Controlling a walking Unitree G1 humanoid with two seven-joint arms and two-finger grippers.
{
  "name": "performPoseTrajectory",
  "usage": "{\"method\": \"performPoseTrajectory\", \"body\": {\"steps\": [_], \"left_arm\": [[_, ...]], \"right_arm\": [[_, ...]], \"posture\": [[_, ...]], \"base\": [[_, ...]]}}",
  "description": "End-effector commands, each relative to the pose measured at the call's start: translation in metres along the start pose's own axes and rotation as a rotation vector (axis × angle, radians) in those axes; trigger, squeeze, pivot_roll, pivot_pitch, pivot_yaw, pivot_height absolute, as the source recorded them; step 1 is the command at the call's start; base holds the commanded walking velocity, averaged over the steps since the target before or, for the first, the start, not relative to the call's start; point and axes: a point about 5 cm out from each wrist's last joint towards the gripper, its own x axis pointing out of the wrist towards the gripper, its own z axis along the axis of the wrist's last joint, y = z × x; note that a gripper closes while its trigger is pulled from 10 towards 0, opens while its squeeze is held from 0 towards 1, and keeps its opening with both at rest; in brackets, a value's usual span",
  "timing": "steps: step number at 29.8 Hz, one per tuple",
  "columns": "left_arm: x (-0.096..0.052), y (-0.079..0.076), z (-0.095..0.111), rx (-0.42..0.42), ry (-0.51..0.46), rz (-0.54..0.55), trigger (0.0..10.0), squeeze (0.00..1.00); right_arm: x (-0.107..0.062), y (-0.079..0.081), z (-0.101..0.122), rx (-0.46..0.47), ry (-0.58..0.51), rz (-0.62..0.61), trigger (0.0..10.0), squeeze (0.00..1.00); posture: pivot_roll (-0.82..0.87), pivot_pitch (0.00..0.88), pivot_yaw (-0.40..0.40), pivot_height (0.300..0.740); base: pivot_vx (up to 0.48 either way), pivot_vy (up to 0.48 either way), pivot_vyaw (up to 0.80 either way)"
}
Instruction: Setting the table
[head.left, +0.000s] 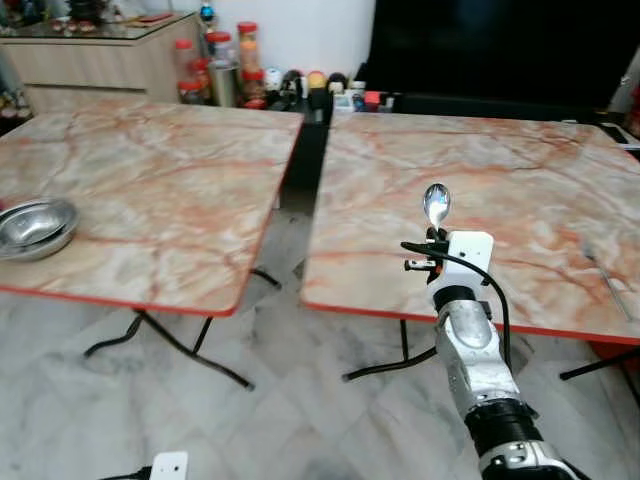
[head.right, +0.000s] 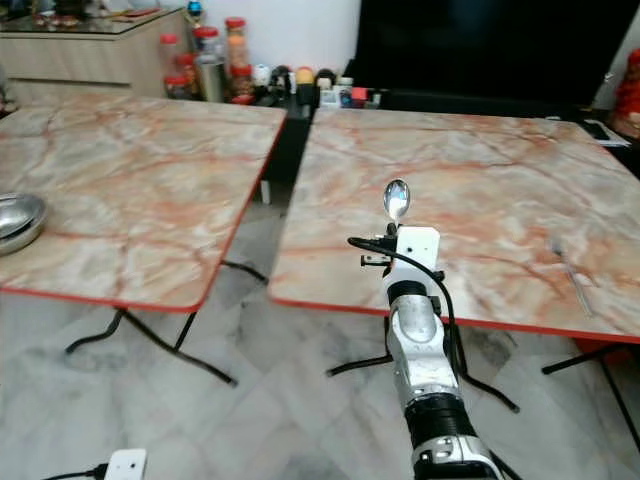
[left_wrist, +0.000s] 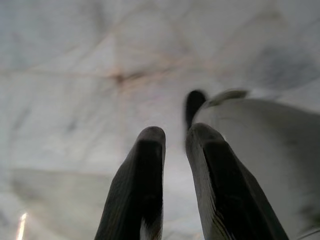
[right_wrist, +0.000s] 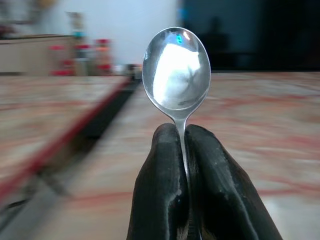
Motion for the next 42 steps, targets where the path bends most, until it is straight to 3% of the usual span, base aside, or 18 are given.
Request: {"method": "performPoseTrajectory", "body": {"steps": [1,42], "left_arm": [[0.0007,-0.0046,0.0042,-0.008,-0.009,-0.009,10.0,0.0],[0.0011,-0.0044,0.0069,-0.021,-0.013,-0.001,10.0,0.0]], "right_arm": [[0.002,-0.0139,0.0048,-0.01,-0.02,-0.039,10.0,0.0],[0.0033,-0.0114,-0.0003,-0.009,0.002,-0.025,10.0,0.0]], "posture": [[0.06,0.0,-0.034,0.728],[0.08,0.0,-0.037,0.728]], "base": [[0.0,0.48,0.0],[0.0,0.48,0.0]]}}
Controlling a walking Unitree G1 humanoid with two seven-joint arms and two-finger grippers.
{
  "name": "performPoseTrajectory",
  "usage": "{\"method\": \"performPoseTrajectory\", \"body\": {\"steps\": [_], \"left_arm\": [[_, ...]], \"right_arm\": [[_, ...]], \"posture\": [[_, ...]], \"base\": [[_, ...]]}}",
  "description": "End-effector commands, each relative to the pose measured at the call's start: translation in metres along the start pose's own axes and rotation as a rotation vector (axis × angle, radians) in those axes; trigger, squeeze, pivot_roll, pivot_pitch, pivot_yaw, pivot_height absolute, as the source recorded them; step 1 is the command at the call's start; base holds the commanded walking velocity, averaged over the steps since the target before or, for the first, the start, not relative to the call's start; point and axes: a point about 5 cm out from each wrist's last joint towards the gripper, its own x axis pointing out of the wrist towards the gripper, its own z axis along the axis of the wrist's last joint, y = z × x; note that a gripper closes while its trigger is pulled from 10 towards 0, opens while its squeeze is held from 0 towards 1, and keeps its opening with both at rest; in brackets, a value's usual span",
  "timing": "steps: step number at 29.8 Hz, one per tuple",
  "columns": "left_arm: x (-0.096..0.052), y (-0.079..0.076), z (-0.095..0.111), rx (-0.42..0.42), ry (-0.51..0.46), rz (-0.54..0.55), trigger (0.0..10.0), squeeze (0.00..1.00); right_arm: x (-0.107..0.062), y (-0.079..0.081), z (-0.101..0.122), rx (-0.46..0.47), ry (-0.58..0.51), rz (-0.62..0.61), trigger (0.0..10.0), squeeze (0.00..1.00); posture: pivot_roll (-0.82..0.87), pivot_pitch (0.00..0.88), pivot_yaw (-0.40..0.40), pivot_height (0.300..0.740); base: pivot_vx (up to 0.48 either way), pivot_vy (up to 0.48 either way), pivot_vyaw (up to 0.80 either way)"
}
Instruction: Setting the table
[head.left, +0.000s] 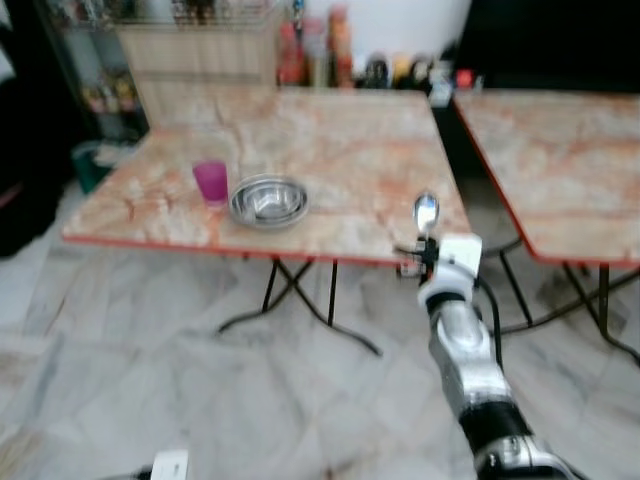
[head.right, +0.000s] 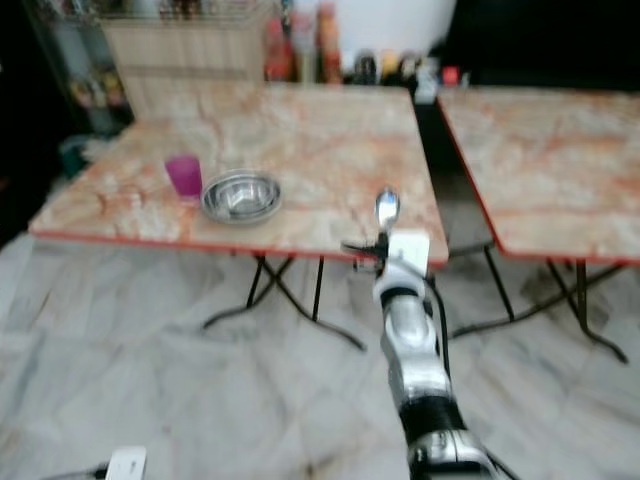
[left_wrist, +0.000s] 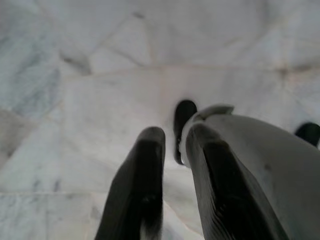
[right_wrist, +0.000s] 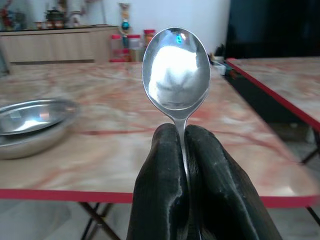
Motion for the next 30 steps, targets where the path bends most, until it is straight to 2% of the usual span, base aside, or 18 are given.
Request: {"method": "performPoseTrajectory", "body": {"steps": [1,9,25,28,30], "left_arm": [[-0.0009,0.0065,-0.0059,-0.004,0.023,0.017,10.0,0.0],[-0.001,0.0071,-0.0055,0.004,0.018,0.024,10.0,0.0],[-0.0011,0.0069,-0.0047,-0.002,0.002,0.019,10.0,0.0],[-0.0011,0.0068,-0.0044,0.002,0.0,0.019,10.0,0.0],[-0.0003,0.0038,0.0036,0.002,-0.039,0.013,10.0,0.0]], "right_arm": [[0.0032,0.011,0.007,0.012,-0.024,0.029,10.0,0.0],[0.0033,0.0095,0.0065,0.014,-0.022,0.026,10.0,0.0],[0.0036,0.0108,0.006,0.012,-0.02,0.03,10.0,0.0],[0.0043,0.0107,0.0059,0.014,-0.017,0.029,10.0,0.0],[0.0044,0.0105,0.0059,0.015,-0.016,0.029,10.0,0.0]], "posture": [[0.08,0.0,-0.037,0.728],[0.08,0.0,-0.036,0.728],[0.08,0.0,-0.038,0.728],[0.08,0.0,-0.039,0.728],[0.08,0.0,-0.041,0.728]], "base": [[0.0,0.48,0.0],[0.0,0.432,0.0],[0.0,0.0,0.0],[0.258,0.0,0.0],[0.268,0.0,0.0]]}}
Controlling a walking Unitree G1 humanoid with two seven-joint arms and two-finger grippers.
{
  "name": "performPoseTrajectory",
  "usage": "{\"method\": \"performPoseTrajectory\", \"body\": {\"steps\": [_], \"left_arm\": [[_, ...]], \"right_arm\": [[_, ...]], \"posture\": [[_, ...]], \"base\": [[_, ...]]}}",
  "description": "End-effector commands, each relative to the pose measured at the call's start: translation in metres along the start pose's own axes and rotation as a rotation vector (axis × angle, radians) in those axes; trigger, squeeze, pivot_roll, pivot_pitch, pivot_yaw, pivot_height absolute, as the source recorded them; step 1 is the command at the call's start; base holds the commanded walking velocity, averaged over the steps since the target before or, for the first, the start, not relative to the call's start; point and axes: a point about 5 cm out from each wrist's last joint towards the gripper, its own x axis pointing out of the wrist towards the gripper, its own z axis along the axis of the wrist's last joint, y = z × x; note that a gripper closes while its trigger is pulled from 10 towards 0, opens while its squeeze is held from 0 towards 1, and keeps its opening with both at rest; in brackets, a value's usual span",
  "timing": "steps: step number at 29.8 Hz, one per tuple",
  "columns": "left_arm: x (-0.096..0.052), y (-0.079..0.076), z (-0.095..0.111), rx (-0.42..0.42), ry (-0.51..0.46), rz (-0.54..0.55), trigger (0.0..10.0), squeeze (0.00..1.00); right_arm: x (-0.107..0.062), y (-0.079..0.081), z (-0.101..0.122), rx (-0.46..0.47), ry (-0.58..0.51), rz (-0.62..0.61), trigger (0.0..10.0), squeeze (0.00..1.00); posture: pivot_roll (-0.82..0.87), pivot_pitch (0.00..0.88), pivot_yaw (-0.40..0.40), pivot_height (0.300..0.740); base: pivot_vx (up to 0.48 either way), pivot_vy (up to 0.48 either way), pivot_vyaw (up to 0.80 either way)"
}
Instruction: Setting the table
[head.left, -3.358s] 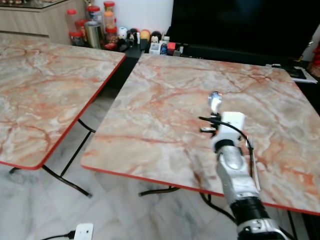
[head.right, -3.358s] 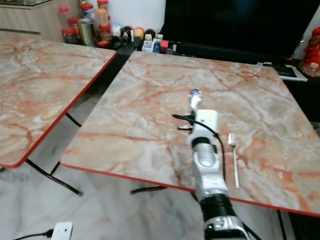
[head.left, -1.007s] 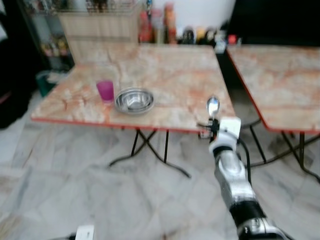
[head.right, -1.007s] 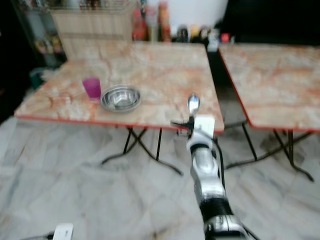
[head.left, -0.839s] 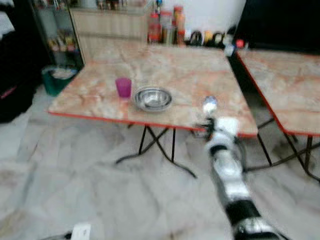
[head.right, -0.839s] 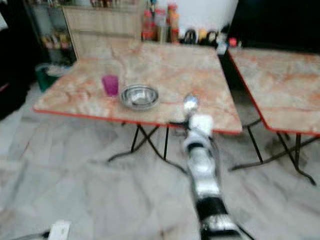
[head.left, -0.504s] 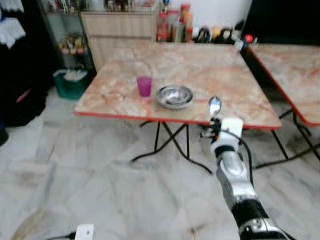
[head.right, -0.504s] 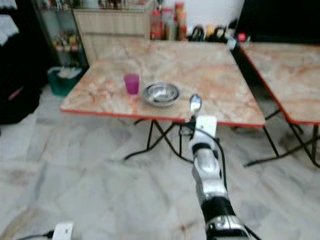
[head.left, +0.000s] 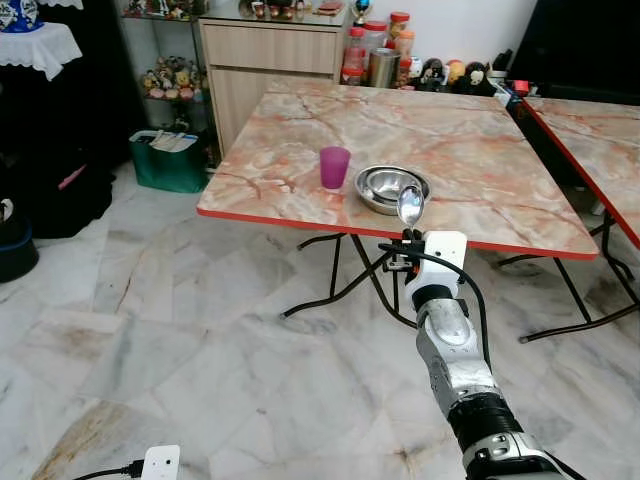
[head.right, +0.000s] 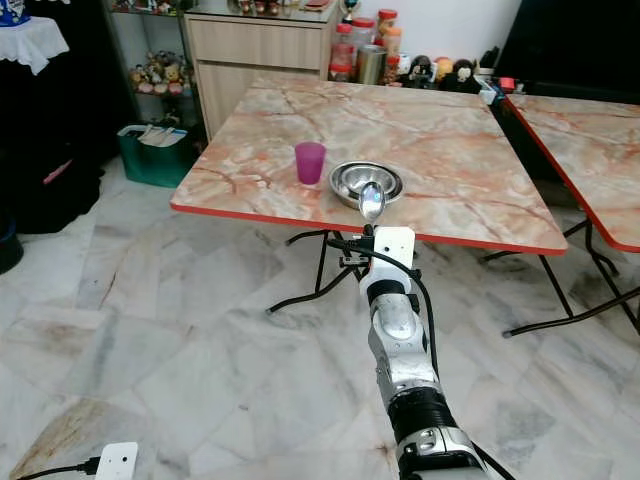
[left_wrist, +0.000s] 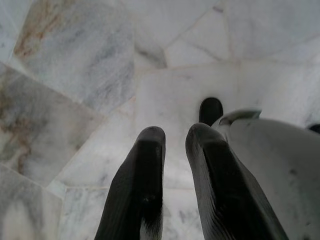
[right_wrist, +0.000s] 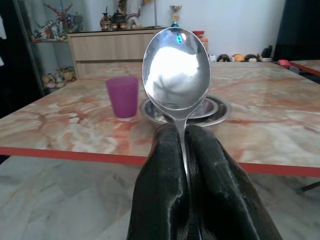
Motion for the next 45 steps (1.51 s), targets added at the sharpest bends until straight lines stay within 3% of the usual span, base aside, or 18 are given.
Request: {"method": "performPoseTrajectory", "body": {"steps": [1,15,45], "left_arm": [[0.001,-0.005,0.006,-0.005,-0.03,-0.009,10.0,0.0],[-0.002,0.002,-0.013,-0.006,0.023,0.009,10.0,0.0],[-0.003,0.004,-0.019,0.001,0.048,0.014,10.0,0.0]], "right_arm": [[0.001,-0.006,0.001,0.003,-0.005,-0.018,10.0,0.0],[0.001,-0.004,0.002,-0.002,-0.004,0.005,10.0,0.0],[0.001,-0.006,0.001,-0.005,0.003,0.0,10.0,0.0]], "posture": [[0.08,0.0,-0.041,0.728],[0.08,0.0,-0.043,0.728],[0.07,0.0,-0.042,0.728]], "base": [[0.274,0.0,0.0],[0.302,0.0,0.0],[0.392,0.0,0.0]]}}
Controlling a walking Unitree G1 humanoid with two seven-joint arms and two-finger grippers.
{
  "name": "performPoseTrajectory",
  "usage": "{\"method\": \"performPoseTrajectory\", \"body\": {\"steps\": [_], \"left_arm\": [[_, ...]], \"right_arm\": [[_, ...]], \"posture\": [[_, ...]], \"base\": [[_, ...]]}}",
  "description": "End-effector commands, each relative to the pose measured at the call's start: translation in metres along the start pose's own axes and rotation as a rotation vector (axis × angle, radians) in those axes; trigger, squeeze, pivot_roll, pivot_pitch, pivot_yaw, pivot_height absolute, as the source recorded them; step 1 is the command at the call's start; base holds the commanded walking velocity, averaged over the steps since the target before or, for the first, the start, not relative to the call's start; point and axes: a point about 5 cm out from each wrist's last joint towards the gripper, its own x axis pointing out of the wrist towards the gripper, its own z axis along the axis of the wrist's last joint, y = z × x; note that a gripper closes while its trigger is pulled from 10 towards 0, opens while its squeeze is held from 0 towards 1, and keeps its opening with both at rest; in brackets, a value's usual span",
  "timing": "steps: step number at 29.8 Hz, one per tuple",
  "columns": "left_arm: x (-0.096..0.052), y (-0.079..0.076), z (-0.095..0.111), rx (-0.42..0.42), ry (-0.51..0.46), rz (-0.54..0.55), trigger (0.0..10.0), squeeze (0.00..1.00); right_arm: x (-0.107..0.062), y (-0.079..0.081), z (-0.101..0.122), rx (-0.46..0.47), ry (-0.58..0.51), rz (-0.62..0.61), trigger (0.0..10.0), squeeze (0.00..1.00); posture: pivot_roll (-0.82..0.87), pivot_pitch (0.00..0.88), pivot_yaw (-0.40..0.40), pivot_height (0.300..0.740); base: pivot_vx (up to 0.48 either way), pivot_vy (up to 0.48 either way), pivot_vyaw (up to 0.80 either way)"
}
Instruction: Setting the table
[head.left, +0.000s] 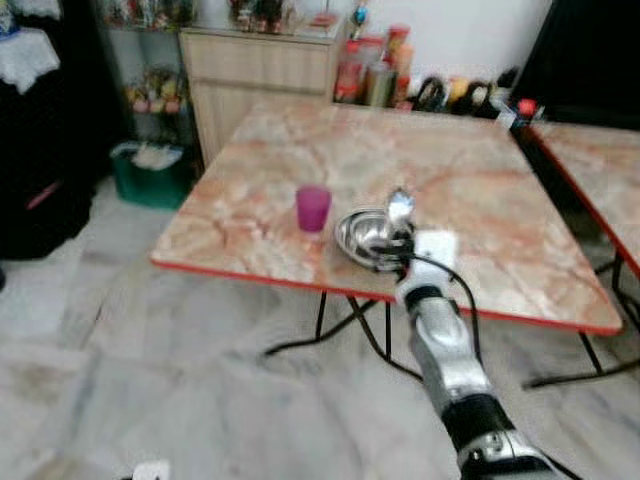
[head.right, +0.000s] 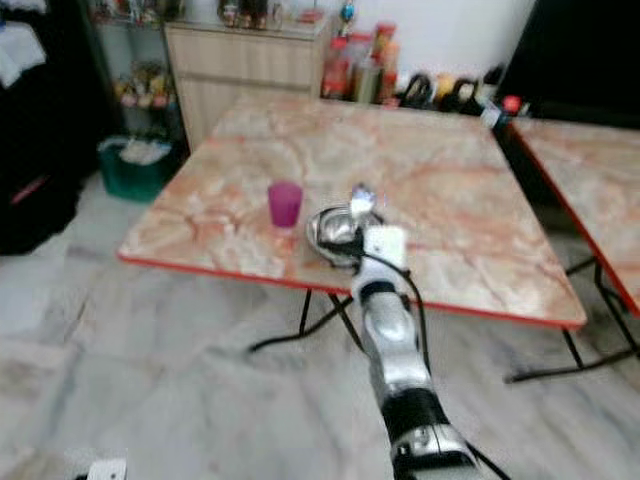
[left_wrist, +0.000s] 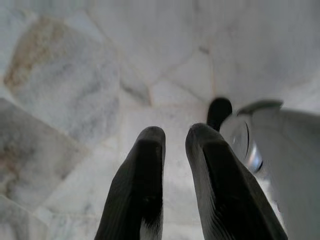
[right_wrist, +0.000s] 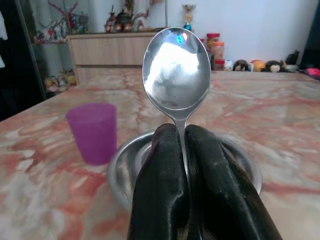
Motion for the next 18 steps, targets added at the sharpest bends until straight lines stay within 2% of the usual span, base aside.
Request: {"method": "performPoseTrajectory", "body": {"steps": [1,18], "left_arm": [[-0.0001,-0.0062,-0.0014,-0.005,0.003,-0.017,10.0,0.0],[0.0011,-0.0104,0.007,-0.006,-0.017,-0.024,10.0,0.0]], "right_arm": [[-0.0005,-0.0158,0.0014,-0.002,-0.005,-0.047,10.0,0.0],[-0.0016,-0.0182,0.0008,0.01,-0.004,-0.064,10.0,0.0]], "posture": [[0.07,0.0,-0.042,0.728],[0.06,0.0,-0.042,0.728]], "base": [[0.398,0.0,0.0],[0.394,0.0,0.0]]}}
